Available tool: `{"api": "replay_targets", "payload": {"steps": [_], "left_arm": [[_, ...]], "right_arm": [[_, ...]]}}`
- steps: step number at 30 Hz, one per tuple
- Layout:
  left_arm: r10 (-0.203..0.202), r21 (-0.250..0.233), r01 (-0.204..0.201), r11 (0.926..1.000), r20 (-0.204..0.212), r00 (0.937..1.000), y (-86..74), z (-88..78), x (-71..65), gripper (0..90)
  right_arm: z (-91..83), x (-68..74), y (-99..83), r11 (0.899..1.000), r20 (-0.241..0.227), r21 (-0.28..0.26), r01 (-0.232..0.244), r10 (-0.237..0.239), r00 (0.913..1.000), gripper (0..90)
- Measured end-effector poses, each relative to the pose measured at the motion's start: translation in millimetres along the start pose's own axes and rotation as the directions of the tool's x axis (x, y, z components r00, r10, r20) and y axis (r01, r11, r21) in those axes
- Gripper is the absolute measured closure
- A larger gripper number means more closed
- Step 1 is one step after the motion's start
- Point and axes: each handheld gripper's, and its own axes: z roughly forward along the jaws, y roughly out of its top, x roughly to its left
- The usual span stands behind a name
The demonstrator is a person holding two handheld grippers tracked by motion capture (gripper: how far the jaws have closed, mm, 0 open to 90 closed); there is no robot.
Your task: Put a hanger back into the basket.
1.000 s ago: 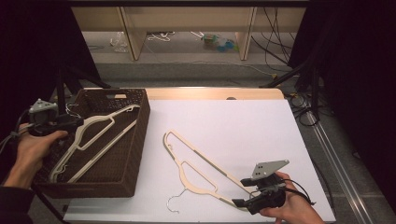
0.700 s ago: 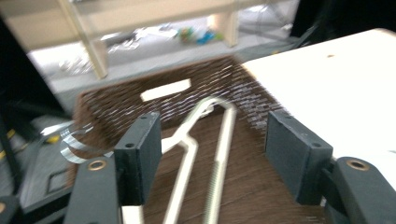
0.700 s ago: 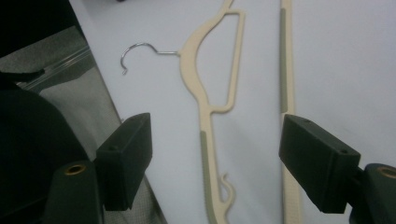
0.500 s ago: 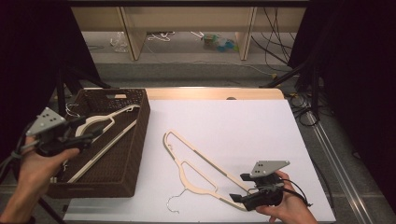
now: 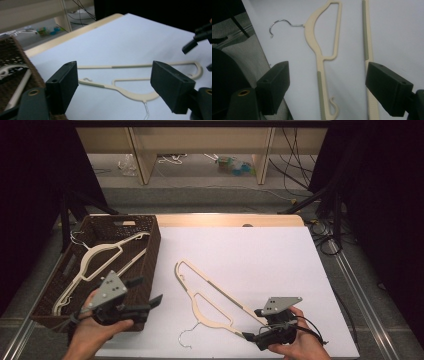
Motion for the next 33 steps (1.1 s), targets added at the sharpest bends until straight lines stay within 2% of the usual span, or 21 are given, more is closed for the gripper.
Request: {"api": "replay_targets", "payload": {"steps": [1,2,3,4,5,6,7,8,11,12,14,15,17,18,19,20,22,25,29,30,33], "left_arm": [[-0.013,0.002,0.013,0.9999,0.003,0.9999,-2.5,2.4,-3.6,20.5],[-0.004,0.01,0.004,0.9999,0.015,0.9999,-6.0,6.1,-7.2,20.5],[0.007,0.014,-0.007,0.9999,0.022,0.9997,-8.7,8.9,-10.0,20.5],[0.004,0.014,-0.005,0.9999,0.025,0.9997,-11.4,11.2,-12.9,20.4],[0.02,0.024,-0.021,0.9995,0.024,0.9995,-14.6,14.0,-15.9,20.3],[0.023,0.029,-0.024,0.9993,0.037,0.999,-17.9,17.0,-18.4,20.0],[0.004,0.034,-0.005,0.9994,0.043,0.9991,-21.3,19.0,-21.7,19.9],[0.02,0.035,-0.022,0.9991,0.048,0.9986,-24.6,21.2,-22.9,19.8],[-0.008,0.034,0.005,0.9994,0.068,0.9977,-32.6,25.2,-29.6,18.5],[0.007,0.032,-0.01,0.9994,0.081,0.9967,-35.1,26.2,-29.8,18.5],[0.003,0.033,-0.006,0.9994,0.09,0.9959,-38.3,26.8,-30.9,18.5],[-0.019,0.03,0.016,0.9994,0.093,0.9955,-40.4,26.7,-33.0,18.1],[-0.003,0.014,0.001,0.9999,0.103,0.9947,-41.9,26.1,-33.2,17.7],[-0.008,-0.001,0.008,1.0,0.104,0.9945,-43.6,26.1,-34.0,17.7],[-0.033,-0.001,0.033,0.9994,0.105,0.9939,-45.3,25.8,-35.6,17.6],[-0.021,-0.001,0.021,0.9998,0.106,0.9941,-46.1,25.5,-34.6,17.5],[-0.01,-0.005,0.011,0.9999,0.096,0.9954,-49.4,25.5,-33.9,17.4],[-0.03,0.0,0.03,0.9995,0.088,0.9957,-53.2,25.7,-34.3,17.4],[-0.022,-0.005,0.022,0.9997,0.094,0.9954,-54.2,24.7,-35.8,17.3],[-0.025,-0.009,0.026,0.9996,0.1,0.9947,-54.6,25.1,-36.7,17.3],[-0.03,-0.01,0.031,0.9995,0.101,0.9944,-55.4,24.9,-36.9,17.3]], "right_arm": [[1.7,1.2,-0.6,1.0,0.006,-0.003,-0.006,0.006,1.0,21.0],[1.3,1.2,-0.4,1.0,-0.002,0.007,-0.006,0.006,1.0,21.0],[4.3,1.8,-1.2,1.0,0.007,-0.006,-0.002,0.002,1.0,21.1],[3.1,2.2,-0.8,1.0,-0.006,0.014,-0.005,0.005,1.0,21.1],[4.1,2.0,-1.0,1.0,0.001,0.012,0.002,-0.002,1.0,21.2],[5.5,2.7,-1.5,1.0,0.001,0.004,-0.003,0.003,1.0,21.3],[6.1,2.4,-1.6,1.0,0.0,0.008,0.005,-0.005,1.0,21.4],[6.0,2.2,-1.5,1.0,-0.002,0.016,0.007,-0.007,1.0,21.5],[6.6,2.9,-1.8,1.0,-0.004,0.019,0.006,-0.006,1.0,21.7],[8.2,3.4,-2.2,1.0,0.002,0.006,0.004,-0.004,1.0,21.8],[8.0,3.1,-1.8,1.0,-0.007,0.02,0.011,-0.011,0.9999,21.9],[9.4,3.6,-2.1,1.0,-0.002,0.012,0.011,-0.011,0.9999,22.0],[9.2,4.8,-2.3,0.999,-0.013,0.047,0.013,-0.012,0.9998,22.2],[10.3,4.8,-2.6,0.999,-0.009,0.041,0.015,-0.015,0.9998,22.6],[11.5,5.1,-3.2,0.999,-0.013,0.045,0.018,-0.017,0.9998,23.2],[12.8,5.2,-3.2,0.999,-0.004,0.05,0.022,-0.022,0.9997,23.4],[13.0,5.3,-2.6,0.997,-0.014,0.075,0.032,-0.031,0.9994,23.7],[16.9,6.9,-2.6,0.994,-0.009,0.104,0.037,-0.036,0.9993,24.4],[23.7,6.3,-0.3,0.983,-0.014,0.169,0.065,-0.063,0.9979,25.8],[24.9,6.4,-0.2,0.983,-0.015,0.17,0.063,-0.061,0.998,26.0],[31.0,5.5,3.4,0.974,-0.006,0.214,0.08,-0.081,0.9967,27.5]]}}
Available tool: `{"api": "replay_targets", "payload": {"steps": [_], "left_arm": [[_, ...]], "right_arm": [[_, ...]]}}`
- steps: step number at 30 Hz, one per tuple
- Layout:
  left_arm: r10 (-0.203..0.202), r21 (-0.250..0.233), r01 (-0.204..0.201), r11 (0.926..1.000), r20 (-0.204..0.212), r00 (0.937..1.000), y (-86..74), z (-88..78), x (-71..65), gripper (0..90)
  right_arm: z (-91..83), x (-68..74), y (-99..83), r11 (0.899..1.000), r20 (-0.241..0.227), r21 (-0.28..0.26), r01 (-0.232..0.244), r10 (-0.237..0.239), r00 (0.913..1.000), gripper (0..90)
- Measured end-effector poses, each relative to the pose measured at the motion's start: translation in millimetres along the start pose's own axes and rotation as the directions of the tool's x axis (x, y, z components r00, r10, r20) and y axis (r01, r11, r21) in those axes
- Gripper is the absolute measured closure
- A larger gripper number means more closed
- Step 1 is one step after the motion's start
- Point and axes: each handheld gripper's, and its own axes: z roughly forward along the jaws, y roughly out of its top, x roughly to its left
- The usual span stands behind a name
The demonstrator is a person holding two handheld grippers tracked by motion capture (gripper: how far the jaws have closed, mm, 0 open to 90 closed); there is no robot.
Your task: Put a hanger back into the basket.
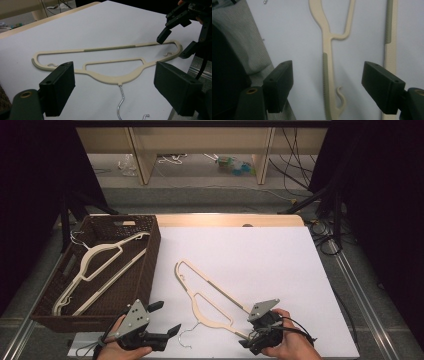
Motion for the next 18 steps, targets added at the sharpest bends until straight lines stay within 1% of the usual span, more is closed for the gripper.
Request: {"api": "replay_targets", "payload": {"steps": [1,2,3,4,5,6,7,8,9,10,11,13,14,15,16,18], "left_arm": [[0.01,0.007,-0.01,0.9999,-0.007,0.9999,0.3,-1.3,0.6,17.4],[0.015,0.007,-0.015,0.9999,-0.003,0.9999,0.3,-1.3,1.0,17.4],[0.012,0.008,-0.012,0.9999,-0.002,0.9999,0.2,-1.3,0.8,17.3],[0.018,0.003,-0.018,0.9998,0.005,0.9998,0.2,-0.6,1.5,17.3],[0.019,0.006,-0.019,0.9998,0.003,0.9998,0.2,-0.5,1.3,17.3],[0.006,0.01,-0.006,0.9999,0.001,1.0,-0.2,-0.4,0.2,17.3],[0.005,0.012,-0.005,0.9999,-0.005,1.0,-0.4,-0.3,-0.1,17.4],[0.005,0.014,-0.005,0.9999,-0.001,1.0,-0.7,-0.1,0.2,17.3],[0.008,0.015,-0.009,0.9998,0.003,1.0,-0.7,0.1,0.6,17.4],[0.022,0.018,-0.022,0.9996,0.004,0.9998,-0.6,0.1,1.6,17.3],[0.008,0.018,-0.008,0.9998,0.001,1.0,-1.0,0.2,0.9,17.3],[0.003,0.014,-0.003,0.9999,0.008,1.0,-1.5,0.9,0.9,17.4],[0.007,0.022,-0.007,0.9997,0.002,1.0,-1.3,0.5,0.7,17.4],[0.012,0.021,-0.012,0.9997,0.006,0.9999,-1.2,0.7,0.9,17.4],[0.025,0.022,-0.025,0.9994,0.007,0.9997,-1.0,0.7,1.6,17.4],[0.022,0.022,-0.022,0.9995,0.009,0.9997,-1.0,0.8,1.3,17.4]], "right_arm": [[0.3,-0.3,1.1,1.0,0.009,0.008,-0.005,0.005,0.9999,27.6],[0.7,-2.2,3.4,1.0,0.019,0.018,-0.011,0.011,0.9998,28.2],[1.5,-4.1,4.7,1.0,0.026,0.015,-0.013,0.012,0.9996,29.2],[1.5,-7.1,6.7,1.0,0.029,0.023,-0.017,0.017,0.9994,29.2],[2.9,-10.6,8.9,0.999,0.04,0.028,-0.024,0.023,0.9989,30.0],[4.0,-14.2,10.8,0.999,0.044,0.034,-0.022,0.02,0.9988,31.4],[5.1,-17.0,12.6,0.999,0.058,0.043,-0.029,0.027,0.998,32.4],[5.9,-20.0,14.3,0.998,0.066,0.056,-0.036,0.033,0.9973,33.7],[6.7,-23.1,15.9,0.997,0.083,0.068,-0.042,0.036,0.9959,35.2],[8.0,-26.2,17.4,0.996,0.094,0.072,-0.053,0.046,0.9945,36.6],[8.5,-30.0,18.6,0.994,0.097,0.083,-0.068,0.059,0.9935,39.0],[10.7,-36.6,20.7,0.99,0.098,0.105,-0.095,0.085,0.9915,41.8],[11.5,-39.4,21.4,0.989,0.091,0.111,-0.096,0.086,0.9921,44.3],[13.5,-43.1,22.8,0.987,0.086,0.124,-0.107,0.097,0.9916,44.9],[14.9,-46.0,24.2,0.984,0.086,0.135,-0.113,0.102,0.991,46.0],[17.5,-50.9,27.4,0.98,0.078,0.151,-0.131,0.121,0.9896,48.1]]}}
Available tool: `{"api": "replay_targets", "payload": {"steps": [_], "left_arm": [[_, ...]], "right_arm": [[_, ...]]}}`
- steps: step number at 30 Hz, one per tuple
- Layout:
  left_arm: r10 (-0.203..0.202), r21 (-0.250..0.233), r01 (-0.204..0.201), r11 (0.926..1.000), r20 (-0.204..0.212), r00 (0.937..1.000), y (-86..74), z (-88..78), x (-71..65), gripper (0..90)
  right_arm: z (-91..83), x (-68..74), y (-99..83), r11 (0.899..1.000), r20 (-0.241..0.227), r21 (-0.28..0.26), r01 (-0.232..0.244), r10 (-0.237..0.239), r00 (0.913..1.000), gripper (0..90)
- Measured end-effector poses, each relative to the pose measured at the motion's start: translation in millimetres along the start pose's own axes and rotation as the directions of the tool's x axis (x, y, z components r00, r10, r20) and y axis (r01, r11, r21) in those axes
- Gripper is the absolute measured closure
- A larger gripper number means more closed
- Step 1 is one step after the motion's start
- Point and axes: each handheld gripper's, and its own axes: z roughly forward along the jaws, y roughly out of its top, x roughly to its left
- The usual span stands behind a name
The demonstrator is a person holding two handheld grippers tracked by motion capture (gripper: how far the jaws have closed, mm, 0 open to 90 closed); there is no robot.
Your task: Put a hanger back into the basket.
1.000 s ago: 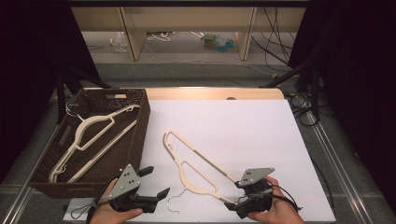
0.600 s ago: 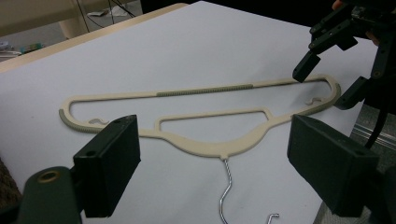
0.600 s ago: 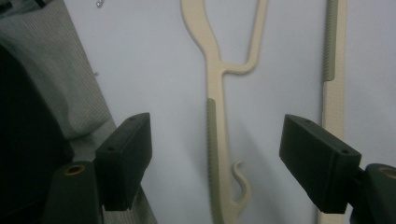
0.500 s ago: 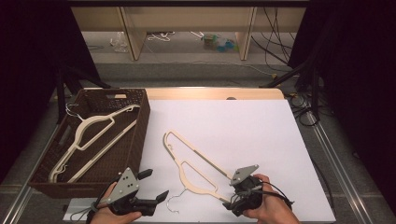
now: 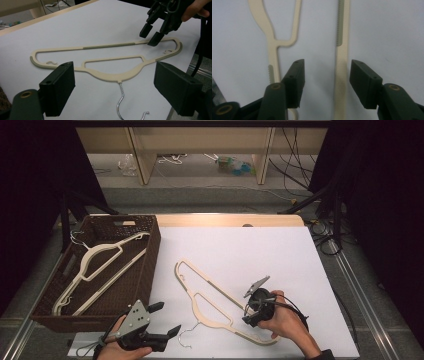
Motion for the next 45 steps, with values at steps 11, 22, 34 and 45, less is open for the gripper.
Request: {"api": "replay_targets", "payload": {"steps": [11,22,34,45], "left_arm": [[0.002,0.0,-0.002,1.0,0.004,1.0,-0.1,0.1,0.3,17.5],[0.007,0.004,-0.007,1.0,0.008,0.9999,-1.0,1.4,0.4,17.6],[-0.003,0.009,0.003,1.0,-0.002,1.0,-1.4,1.8,-0.7,18.1],[0.034,0.033,-0.034,0.9989,0.009,0.9994,-3.3,6.8,-1.8,18.3]], "right_arm": [[11.0,-10.7,18.6,0.993,0.013,0.12,-0.015,0.013,0.9998,56.9],[13.3,-5.6,28.0,0.977,0.054,0.211,0.032,-0.044,0.9976,69.0],[15.0,-6.4,32.9,0.97,0.05,0.243,0.009,-0.021,0.9985,76.2],[15.9,-5.6,36.4,0.965,0.05,0.261,0.02,-0.034,0.9982,78.9]]}}
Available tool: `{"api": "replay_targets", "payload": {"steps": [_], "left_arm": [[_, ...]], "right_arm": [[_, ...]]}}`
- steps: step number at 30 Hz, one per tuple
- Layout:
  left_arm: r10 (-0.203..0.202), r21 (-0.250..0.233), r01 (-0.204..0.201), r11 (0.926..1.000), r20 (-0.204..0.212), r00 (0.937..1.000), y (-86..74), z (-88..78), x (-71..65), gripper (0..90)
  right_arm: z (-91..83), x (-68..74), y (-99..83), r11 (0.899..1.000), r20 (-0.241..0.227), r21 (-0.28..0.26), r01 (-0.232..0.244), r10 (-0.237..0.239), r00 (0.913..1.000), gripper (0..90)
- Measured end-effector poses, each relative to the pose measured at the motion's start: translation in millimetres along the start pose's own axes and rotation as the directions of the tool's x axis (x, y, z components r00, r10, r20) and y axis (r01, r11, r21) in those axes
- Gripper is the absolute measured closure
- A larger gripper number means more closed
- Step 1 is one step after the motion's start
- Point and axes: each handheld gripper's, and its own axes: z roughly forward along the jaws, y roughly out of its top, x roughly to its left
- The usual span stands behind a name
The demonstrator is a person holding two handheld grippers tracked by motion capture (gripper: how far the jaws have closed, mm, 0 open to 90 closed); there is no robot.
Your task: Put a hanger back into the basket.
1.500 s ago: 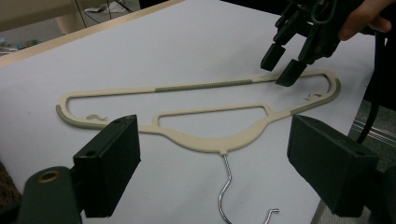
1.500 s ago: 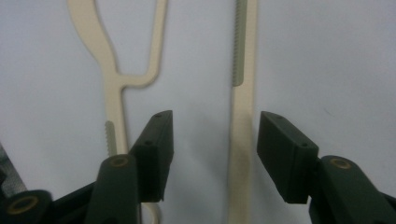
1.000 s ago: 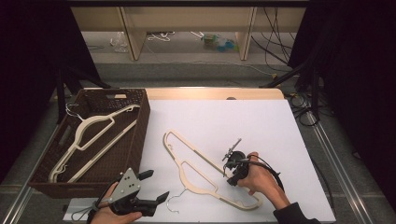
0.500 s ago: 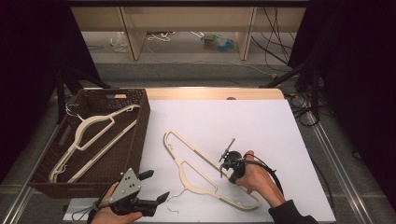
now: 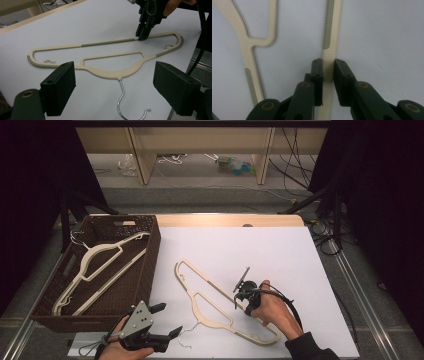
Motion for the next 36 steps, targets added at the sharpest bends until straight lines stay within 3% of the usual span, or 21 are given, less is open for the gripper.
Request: {"api": "replay_targets", "payload": {"steps": [7,11,12,13,17,19,21,23,27,29,32,34,36], "left_arm": [[0.087,0.062,-0.086,0.9943,-0.001,0.9962,1.8,21.8,-6.3,20.5],[0.13,0.096,-0.132,0.9866,0.03,0.991,2.0,38.4,-6.1,23.7],[0.152,0.113,-0.157,0.9812,0.048,0.9872,2.2,42.9,-4.8,23.9],[0.158,0.11,-0.163,0.9805,0.049,0.9862,1.8,47.2,-4.6,25.1],[0.228,0.155,-0.237,0.959,0.078,0.9706,1.1,66.6,-2.8,26.6],[0.234,0.158,-0.248,0.9557,0.102,0.9668,-1.2,74.3,-4.4,28.0],[0.288,0.171,-0.301,0.9382,0.095,0.9529,-1.1,80.2,-2.7,28.6],[0.309,0.189,-0.327,0.9258,0.121,0.9434,-3.1,85.6,-2.6,30.0],[0.34,0.191,-0.358,0.9138,0.123,0.9324,-4.8,92.4,-1.0,31.3],[0.36,0.21,-0.378,0.9015,0.123,0.9249,-4.1,94.2,0.8,31.5],[0.351,0.214,-0.371,0.9036,0.126,0.9278,-5.2,98.3,2.2,32.9],[0.366,0.221,-0.385,0.8962,0.123,0.9226,-4.1,99.9,3.7,33.4],[0.369,0.222,-0.388,0.8944,0.126,0.921,-3.6,101.7,3.5,33.5]], "right_arm": [[-7.1,-4.2,-1.7,0.999,0.008,0.017,0.034,-0.034,0.9994,79.5],[-15.3,-8.0,-4.6,0.998,0.004,0.018,0.064,-0.064,0.998,79.9],[-17.8,-7.4,-4.8,0.998,0.006,0.025,0.055,-0.056,0.9984,79.9],[-19.6,-8.0,-4.6,0.998,0.012,0.023,0.061,-0.062,0.998,79.9],[-27.7,-10.4,-4.5,0.996,0.017,0.02,0.084,-0.084,0.9963,80.0],[-32.3,-11.4,-5.0,0.996,0.019,0.015,0.09,-0.09,0.9958,80.0],[-36.6,-12.1,-5.2,0.996,0.018,0.022,0.089,-0.089,0.9959,80.0],[-39.5,-13.4,-5.7,0.995,0.024,0.014,0.099,-0.099,0.9948,80.0],[-43.2,-15.7,-5.3,0.993,0.031,0.015,0.119,-0.12,0.9924,80.0],[-44.9,-16.1,-4.5,0.992,0.027,0.019,0.122,-0.123,0.9921,80.0],[-47.9,-18.8,-2.8,0.991,0.027,0.026,0.13,-0.13,0.9911,80.0],[-48.1,-20.5,-0.7,0.99,0.027,0.041,0.135,-0.136,0.9903,80.0],[-49.7,-22.7,1.7,0.988,0.028,0.065,0.139,-0.141,0.9896,80.0]]}}
